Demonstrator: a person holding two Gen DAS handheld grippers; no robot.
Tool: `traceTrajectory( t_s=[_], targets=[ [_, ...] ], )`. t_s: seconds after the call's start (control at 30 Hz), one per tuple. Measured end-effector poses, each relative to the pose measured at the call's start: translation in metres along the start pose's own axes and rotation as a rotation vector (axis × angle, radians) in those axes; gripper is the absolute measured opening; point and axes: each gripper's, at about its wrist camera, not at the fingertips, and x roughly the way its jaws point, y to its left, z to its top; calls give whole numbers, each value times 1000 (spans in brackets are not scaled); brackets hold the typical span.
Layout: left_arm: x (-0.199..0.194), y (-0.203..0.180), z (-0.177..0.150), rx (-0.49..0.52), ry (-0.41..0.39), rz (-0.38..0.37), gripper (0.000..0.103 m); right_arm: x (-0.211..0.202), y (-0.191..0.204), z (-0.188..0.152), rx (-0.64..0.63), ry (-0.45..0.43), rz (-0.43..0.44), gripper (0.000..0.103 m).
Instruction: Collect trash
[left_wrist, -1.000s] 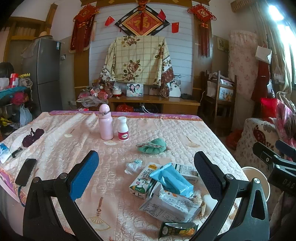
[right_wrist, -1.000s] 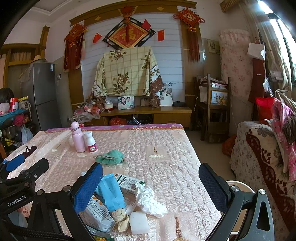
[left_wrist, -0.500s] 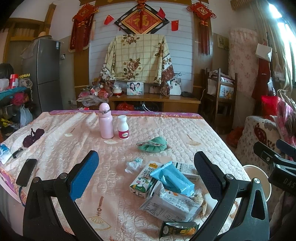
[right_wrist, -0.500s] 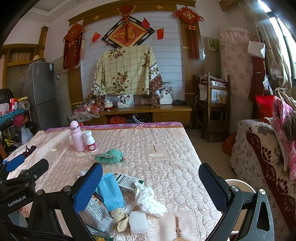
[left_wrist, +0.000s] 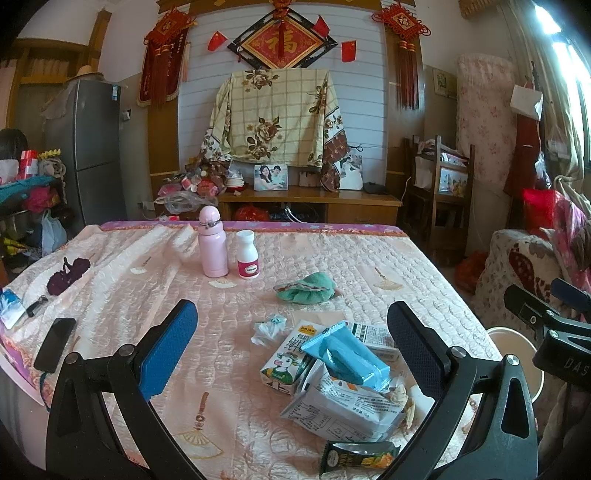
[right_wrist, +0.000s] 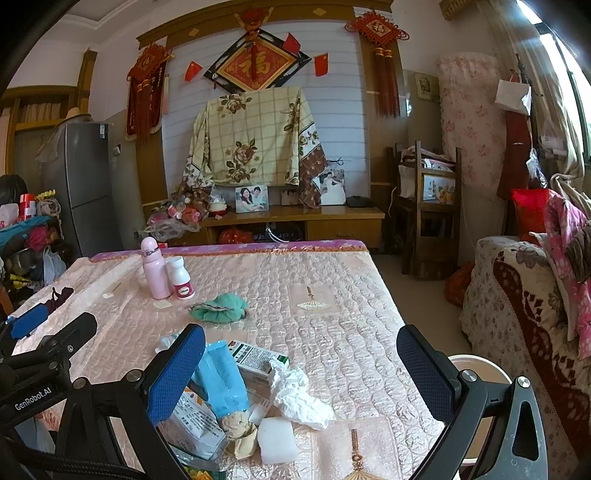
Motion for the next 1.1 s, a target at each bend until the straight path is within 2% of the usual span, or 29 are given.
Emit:
traceTrajectory(
  t_s=[1.1],
  targets=[
    [-2,3,-4,1,5,2,102,9,2,-4,12,45,30,103]
  ],
)
